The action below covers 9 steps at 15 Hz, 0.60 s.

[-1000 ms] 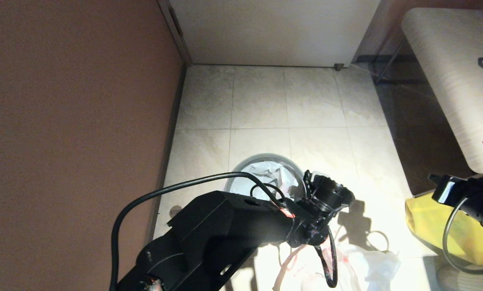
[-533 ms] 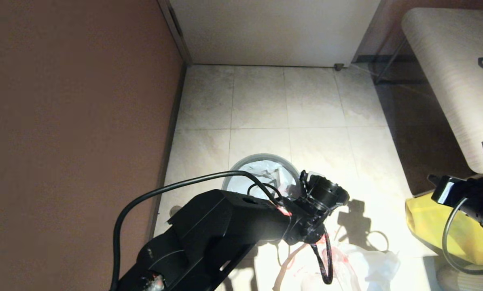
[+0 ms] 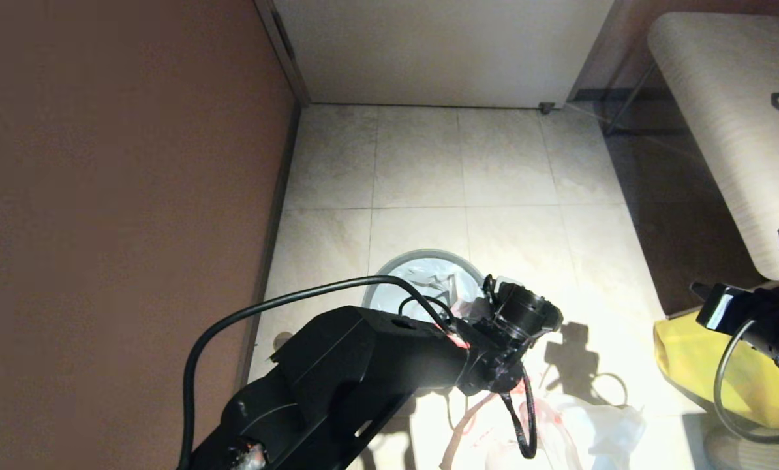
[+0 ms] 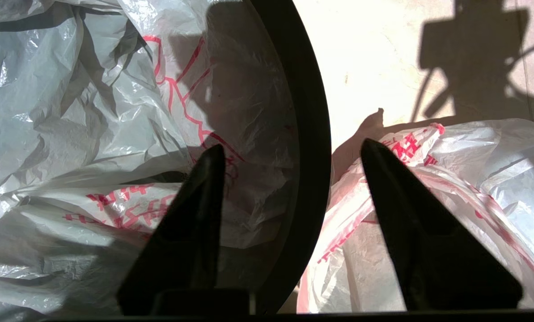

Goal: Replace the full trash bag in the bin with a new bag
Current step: Place the trash can ring on the trash can

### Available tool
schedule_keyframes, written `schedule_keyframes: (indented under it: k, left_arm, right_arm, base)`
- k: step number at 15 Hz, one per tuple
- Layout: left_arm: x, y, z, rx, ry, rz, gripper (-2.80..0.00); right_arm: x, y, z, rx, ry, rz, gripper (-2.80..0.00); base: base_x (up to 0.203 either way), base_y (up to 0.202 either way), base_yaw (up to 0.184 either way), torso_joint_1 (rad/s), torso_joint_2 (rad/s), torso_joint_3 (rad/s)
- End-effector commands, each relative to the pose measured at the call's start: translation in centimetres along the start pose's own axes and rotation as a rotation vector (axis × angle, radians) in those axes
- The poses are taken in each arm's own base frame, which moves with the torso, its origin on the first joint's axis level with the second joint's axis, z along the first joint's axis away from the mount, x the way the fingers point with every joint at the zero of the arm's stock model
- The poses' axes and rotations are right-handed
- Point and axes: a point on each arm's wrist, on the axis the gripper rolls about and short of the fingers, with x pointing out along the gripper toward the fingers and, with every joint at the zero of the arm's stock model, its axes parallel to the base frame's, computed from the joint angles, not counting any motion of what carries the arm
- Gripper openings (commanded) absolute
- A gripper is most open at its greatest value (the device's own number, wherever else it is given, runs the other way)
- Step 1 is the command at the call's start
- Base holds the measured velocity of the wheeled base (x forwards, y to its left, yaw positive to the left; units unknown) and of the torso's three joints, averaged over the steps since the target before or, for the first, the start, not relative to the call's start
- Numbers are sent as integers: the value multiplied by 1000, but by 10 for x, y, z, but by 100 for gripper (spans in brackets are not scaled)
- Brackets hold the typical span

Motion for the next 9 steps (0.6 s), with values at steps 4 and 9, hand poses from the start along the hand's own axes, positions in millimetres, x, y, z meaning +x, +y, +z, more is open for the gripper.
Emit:
schedule_keyframes:
  k: [4, 9]
  left_arm:
    - [-19, 7, 19, -64, -35, 2, 0]
    - [-77, 52, 53, -218, -34, 19, -280]
  right_arm:
    - [0, 1, 0, 1, -2, 2, -280]
    - [11, 13, -13, -19, 58, 45, -280]
  base:
    - [0, 0, 0, 0, 0, 0]
    - [0, 0, 0, 0, 0, 0]
